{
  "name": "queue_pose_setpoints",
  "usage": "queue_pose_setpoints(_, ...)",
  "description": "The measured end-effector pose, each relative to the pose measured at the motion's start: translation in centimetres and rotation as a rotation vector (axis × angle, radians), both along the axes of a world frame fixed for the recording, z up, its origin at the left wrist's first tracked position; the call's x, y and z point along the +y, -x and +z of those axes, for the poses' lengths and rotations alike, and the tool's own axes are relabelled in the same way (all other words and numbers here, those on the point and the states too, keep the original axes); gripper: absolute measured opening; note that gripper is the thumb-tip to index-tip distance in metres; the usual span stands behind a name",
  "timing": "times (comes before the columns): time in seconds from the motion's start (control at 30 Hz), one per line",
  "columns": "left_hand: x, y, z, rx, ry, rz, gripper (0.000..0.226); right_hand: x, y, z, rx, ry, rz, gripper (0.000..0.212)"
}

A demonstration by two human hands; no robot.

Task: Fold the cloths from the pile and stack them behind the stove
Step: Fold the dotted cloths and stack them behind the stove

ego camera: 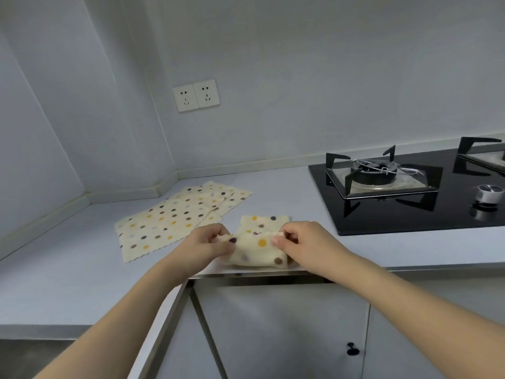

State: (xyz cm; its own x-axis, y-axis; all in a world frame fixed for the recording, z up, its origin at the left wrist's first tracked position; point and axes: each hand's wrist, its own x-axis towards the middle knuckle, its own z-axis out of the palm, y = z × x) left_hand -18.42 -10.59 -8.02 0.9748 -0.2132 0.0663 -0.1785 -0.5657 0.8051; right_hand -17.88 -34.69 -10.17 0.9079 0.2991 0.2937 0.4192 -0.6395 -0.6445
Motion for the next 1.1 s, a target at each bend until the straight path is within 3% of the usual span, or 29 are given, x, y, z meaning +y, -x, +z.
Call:
queue_pose_setpoints(0.17,-1.6,-4.1,-0.3,0.041,0.128,0.158,0.048,0.1,-4.0,0.8,0.039,0.026,-0.104,0.034)
queue_pose_setpoints(0.27,-3.1,-7.3,-1.2,0.021,0.070,0.312,0.034,0.5,-6.9,0.5,0.041,0.117,-0.185,0.033)
queue_pose_setpoints(0.37,-4.3,-9.6,-2.0,-0.057,-0.131,0.355,0.025,0.9,-9.4,-0.7,0.010,0.277,-0.294,0.029)
queue_pose_setpoints(0.5,-5.2,-11.5,-3.8,-0.241,-0.584,0.400,0.024,1.4,-10.9,-2.8,-0.069,0.401,-0.406,0.028)
queue_pose_setpoints(0.63,-5.3,-12.6,-4.2,-0.322,-0.709,0.372,0.030,1.0,-11.7,-3.3,-0.071,0.254,-0.449,0.024)
queue_pose_setpoints(0.7,-5.0,-13.1,-4.2,-0.302,-0.756,0.328,0.032,1.2,-12.0,-3.5,-0.064,0.280,-0.458,0.026)
queue_pose_setpoints(0.87,-4.4,-14.0,-4.5,-0.255,-0.646,0.221,0.028,1.5,-12.2,-3.5,-0.012,0.311,-0.462,0.025)
queue_pose_setpoints(0.93,-4.3,-13.9,-4.2,-0.177,-0.418,0.218,0.021,1.4,-12.3,-3.2,0.010,0.263,-0.423,0.021)
queue_pose_setpoints(1.0,-4.2,-13.4,-3.7,-0.092,-0.065,0.221,0.010,1.3,-12.2,-2.9,0.024,0.131,-0.367,0.016)
queue_pose_setpoints(1.1,-3.6,-13.3,-3.0,0.027,0.254,0.144,0.013,1.5,-11.8,-2.2,0.107,-0.309,-0.208,0.008)
